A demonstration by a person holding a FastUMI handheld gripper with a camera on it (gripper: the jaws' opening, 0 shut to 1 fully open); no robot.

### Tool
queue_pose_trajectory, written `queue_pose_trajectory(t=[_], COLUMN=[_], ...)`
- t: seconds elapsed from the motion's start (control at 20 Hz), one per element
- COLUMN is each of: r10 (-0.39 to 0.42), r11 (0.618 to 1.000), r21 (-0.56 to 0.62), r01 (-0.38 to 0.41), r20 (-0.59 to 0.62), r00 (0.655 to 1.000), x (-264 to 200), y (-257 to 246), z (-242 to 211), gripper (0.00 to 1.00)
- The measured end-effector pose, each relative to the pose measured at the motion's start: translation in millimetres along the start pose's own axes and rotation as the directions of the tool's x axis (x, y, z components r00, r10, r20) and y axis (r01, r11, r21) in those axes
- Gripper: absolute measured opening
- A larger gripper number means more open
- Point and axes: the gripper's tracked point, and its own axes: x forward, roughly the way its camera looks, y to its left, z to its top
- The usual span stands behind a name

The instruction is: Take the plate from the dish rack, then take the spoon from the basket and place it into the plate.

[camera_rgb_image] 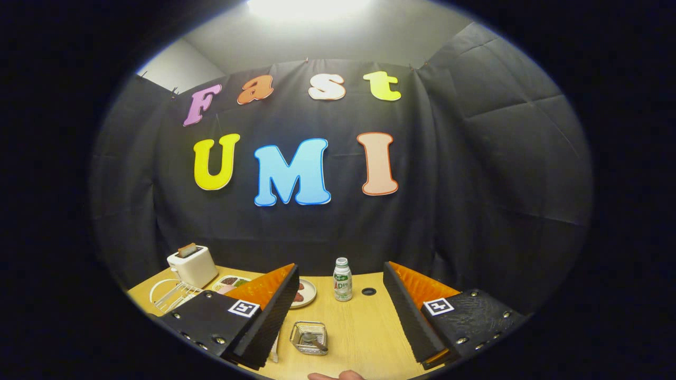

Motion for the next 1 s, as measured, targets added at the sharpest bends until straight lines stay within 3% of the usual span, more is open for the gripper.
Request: queue_pose_trajectory(t=[0.3, 0.5, 0.75, 1.0], r10=[0.031, 0.122, 0.21, 0.209], r11=[0.999, 0.992, 0.977, 0.977], r21=[-0.029, 0.009, 0.116, 0.103], r01=[-0.034, -0.123, -0.178, -0.185], r20=[-0.111, -0.216, -0.398, -0.6], r00=[0.993, 0.969, 0.893, 0.772], x=[8.3, 13.6, 25.2, 40.4], y=[64.4, 123.1, 179.8, 209.8], z=[6.4, 2.7, -16.5, -47.2], gripper=[0.97, 0.97, 0.97, 0.98])
